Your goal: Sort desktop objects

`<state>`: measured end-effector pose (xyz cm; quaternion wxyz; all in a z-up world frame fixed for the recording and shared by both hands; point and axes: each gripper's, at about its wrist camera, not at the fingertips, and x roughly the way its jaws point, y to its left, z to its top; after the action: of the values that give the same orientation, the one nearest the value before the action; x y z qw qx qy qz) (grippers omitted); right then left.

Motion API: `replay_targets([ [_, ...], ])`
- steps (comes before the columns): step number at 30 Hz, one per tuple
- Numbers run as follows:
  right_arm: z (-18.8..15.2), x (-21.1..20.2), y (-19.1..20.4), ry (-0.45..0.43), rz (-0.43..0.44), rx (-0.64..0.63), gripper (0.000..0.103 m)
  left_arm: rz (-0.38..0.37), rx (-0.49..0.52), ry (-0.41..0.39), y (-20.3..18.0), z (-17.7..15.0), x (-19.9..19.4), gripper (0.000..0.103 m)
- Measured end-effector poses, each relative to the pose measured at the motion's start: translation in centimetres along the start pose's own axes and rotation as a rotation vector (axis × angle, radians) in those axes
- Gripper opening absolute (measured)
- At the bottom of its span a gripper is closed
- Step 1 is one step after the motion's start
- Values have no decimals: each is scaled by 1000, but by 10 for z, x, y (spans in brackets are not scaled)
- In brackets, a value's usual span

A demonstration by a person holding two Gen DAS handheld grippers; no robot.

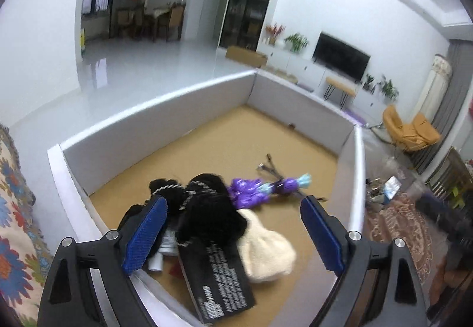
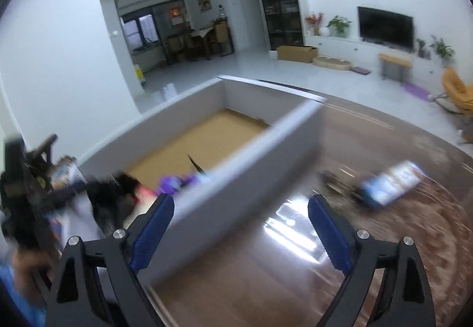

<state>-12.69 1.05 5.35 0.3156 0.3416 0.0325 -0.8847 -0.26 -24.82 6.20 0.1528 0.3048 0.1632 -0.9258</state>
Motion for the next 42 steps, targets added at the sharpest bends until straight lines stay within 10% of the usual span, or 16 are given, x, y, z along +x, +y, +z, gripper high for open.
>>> replay_targets([
  [10, -150, -70, -119, 190, -282, 66, 93, -195, 100, -126, -81, -15, -66, 93],
  [23, -181, -82, -134, 228, -319, 89, 96, -441, 320, 15, -207, -97, -66, 93],
  [42, -185, -74, -132, 239, -325, 97, 103, -243, 392, 292, -202, -166, 40, 93],
])
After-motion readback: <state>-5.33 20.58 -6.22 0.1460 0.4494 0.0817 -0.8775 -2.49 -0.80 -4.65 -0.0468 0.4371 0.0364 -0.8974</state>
